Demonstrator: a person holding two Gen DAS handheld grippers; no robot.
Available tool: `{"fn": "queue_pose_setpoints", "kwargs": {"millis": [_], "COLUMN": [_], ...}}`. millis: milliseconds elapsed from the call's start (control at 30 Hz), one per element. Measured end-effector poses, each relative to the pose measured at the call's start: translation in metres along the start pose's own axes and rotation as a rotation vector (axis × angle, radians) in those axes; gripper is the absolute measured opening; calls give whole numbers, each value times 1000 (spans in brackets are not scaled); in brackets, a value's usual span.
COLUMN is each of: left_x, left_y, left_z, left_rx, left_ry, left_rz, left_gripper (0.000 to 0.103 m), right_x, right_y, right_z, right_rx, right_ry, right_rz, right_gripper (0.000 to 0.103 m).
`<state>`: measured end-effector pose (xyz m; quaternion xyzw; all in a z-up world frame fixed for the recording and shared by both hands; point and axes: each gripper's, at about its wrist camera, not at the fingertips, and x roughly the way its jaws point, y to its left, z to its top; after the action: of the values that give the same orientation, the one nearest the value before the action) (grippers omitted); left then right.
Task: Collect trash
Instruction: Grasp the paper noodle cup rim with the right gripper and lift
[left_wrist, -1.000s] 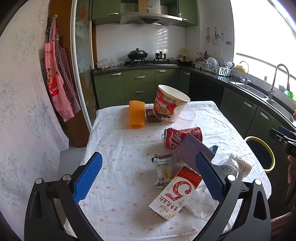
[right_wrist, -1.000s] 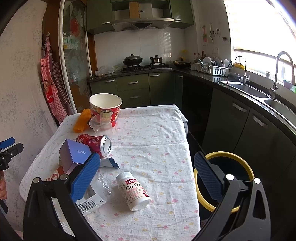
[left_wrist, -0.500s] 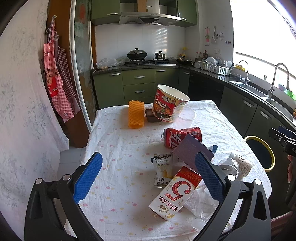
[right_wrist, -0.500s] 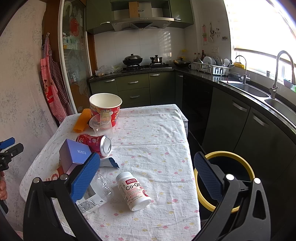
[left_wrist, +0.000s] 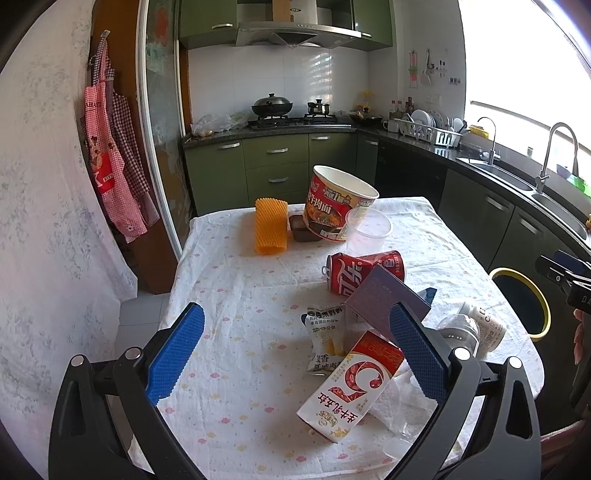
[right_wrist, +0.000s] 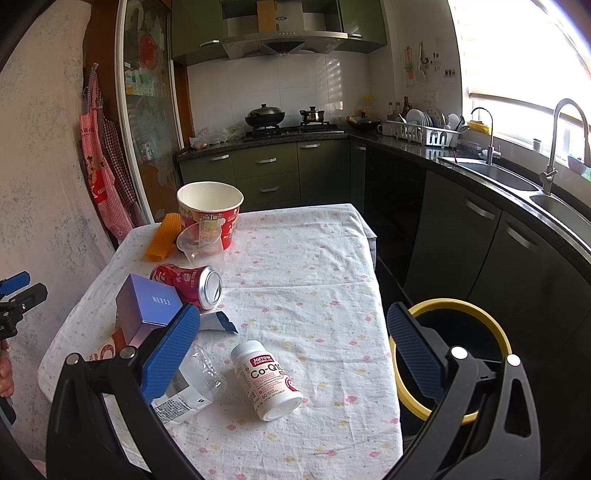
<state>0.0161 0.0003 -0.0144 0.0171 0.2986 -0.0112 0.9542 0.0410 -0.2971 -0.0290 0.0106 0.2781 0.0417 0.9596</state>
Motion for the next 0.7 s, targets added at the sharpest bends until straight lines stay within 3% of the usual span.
{"fn": "queue_pose_setpoints", "kwargs": {"millis": [200, 367, 467, 600, 700], "left_x": [18, 53, 85, 126, 150], "left_y": [8, 24, 31, 35, 35], "left_z": [14, 39, 53, 65, 69], "left_rx": [-1, -10, -11, -15, -25], "left_ry": [10, 11, 32, 59, 80], "left_rz": [3, 25, 37, 47, 23], "left_gripper": [99, 99, 99, 99, 99], "right_x": [14, 40, 76, 153, 219], "right_y": [0, 4, 16, 32, 42], "right_z": [16, 67, 109, 156, 174], "right_rx": [-22, -36, -45, -28, 15], "right_ry": [29, 87, 168, 348, 479], "right_rz": [48, 197, 303, 365, 387], "right_gripper": [97, 97, 97, 97, 85]}}
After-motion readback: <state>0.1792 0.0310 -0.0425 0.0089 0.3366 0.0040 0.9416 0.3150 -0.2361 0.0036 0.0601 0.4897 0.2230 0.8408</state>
